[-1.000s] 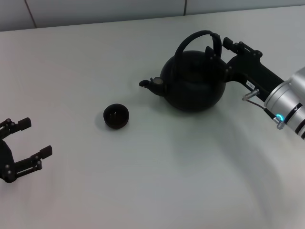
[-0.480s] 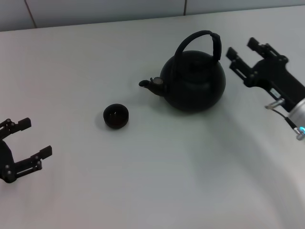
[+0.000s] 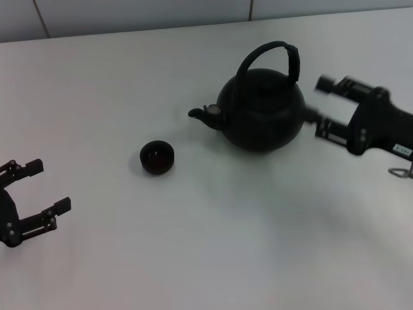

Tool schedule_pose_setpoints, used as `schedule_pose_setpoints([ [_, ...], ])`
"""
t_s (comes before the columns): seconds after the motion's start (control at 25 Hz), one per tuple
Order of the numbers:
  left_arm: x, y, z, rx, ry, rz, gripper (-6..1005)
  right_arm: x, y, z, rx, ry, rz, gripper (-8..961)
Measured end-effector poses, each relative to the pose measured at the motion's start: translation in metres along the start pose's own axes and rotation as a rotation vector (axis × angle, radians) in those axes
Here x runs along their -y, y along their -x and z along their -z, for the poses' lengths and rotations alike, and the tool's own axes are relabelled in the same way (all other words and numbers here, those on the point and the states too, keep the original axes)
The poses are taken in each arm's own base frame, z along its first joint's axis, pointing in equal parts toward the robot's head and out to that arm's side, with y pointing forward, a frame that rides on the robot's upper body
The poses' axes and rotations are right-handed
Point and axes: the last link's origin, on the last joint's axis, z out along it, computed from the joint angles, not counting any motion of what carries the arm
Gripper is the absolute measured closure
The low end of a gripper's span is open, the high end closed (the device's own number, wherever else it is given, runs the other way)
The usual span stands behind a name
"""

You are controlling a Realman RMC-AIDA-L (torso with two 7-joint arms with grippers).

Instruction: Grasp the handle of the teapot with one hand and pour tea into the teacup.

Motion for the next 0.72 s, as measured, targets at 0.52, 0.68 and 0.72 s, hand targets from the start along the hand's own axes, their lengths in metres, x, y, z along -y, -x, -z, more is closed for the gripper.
schedule_pose_setpoints([
  [0.52,0.015,-0.019,-0.006,0.061,0.092,0.021,162,0.027,0.015,-0.024,-0.470,0.290,0.041,309],
  [0.68,0.025,-0.029,-0.013,0.095,0.149,0.029,162,0.028,0.015,-0.027,-0.494,0.301,0.065,309],
  [0.72,0.025,-0.029,-0.013,0.095,0.149,0.029,162,0.028,0.015,-0.027,-0.494,0.301,0.065,309],
])
